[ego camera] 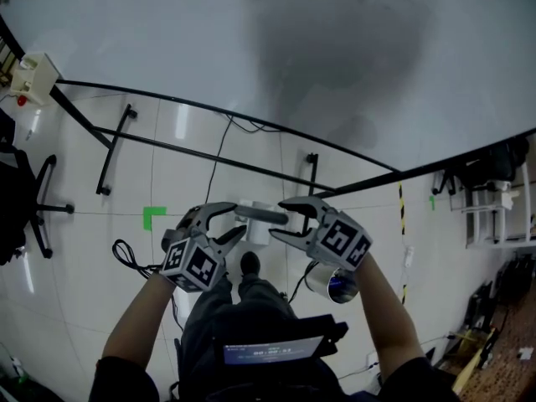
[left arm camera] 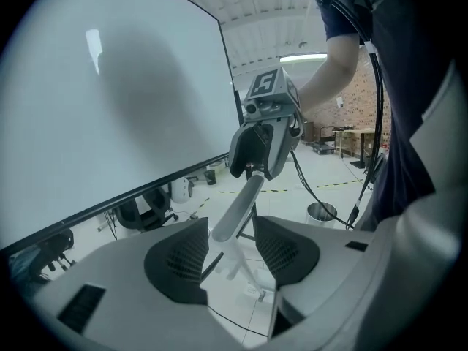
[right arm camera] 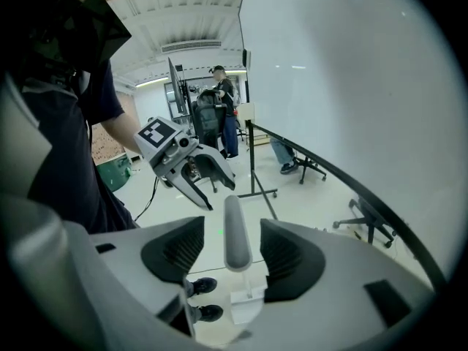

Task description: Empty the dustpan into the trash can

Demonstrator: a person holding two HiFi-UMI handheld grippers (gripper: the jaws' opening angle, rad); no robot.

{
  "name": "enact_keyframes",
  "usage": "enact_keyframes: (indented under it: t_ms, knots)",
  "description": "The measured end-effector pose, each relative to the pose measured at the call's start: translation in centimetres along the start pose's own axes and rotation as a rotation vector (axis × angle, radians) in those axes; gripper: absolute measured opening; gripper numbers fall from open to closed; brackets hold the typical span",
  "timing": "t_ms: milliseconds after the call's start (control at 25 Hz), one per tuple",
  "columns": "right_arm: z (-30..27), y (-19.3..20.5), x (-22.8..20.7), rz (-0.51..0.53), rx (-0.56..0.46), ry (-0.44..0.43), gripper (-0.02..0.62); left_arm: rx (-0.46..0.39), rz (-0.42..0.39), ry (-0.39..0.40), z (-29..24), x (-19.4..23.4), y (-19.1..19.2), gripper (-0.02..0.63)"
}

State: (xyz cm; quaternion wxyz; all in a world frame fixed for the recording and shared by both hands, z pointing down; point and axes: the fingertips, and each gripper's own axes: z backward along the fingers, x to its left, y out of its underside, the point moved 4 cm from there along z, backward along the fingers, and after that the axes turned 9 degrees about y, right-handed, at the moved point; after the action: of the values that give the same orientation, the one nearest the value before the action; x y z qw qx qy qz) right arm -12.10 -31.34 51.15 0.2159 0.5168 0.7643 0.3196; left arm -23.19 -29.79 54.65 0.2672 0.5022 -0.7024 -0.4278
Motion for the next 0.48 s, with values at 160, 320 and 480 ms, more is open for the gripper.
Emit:
enact_keyframes:
  t_ms: [160, 320, 480]
  knots:
    - [0.6, -0.9, 0.0, 0.014, -0.024, 0.008, 0.272, -0.007, -0.007, -0.015, 0.7, 0.2, -0.3, 0.199]
    - [1.3, -1.5, 0.2, 0.038, -0.036, 0.015, 0.272, -0.031, -0.009, -0.038, 1.9, 0.4, -0.9, 0.199]
    - [2.5, -1.9, -0.1, 0.030, -0.049, 0.035, 0.272, -0.097, 0.047, -0.090, 3.7, 1.1, -2.4, 0.199]
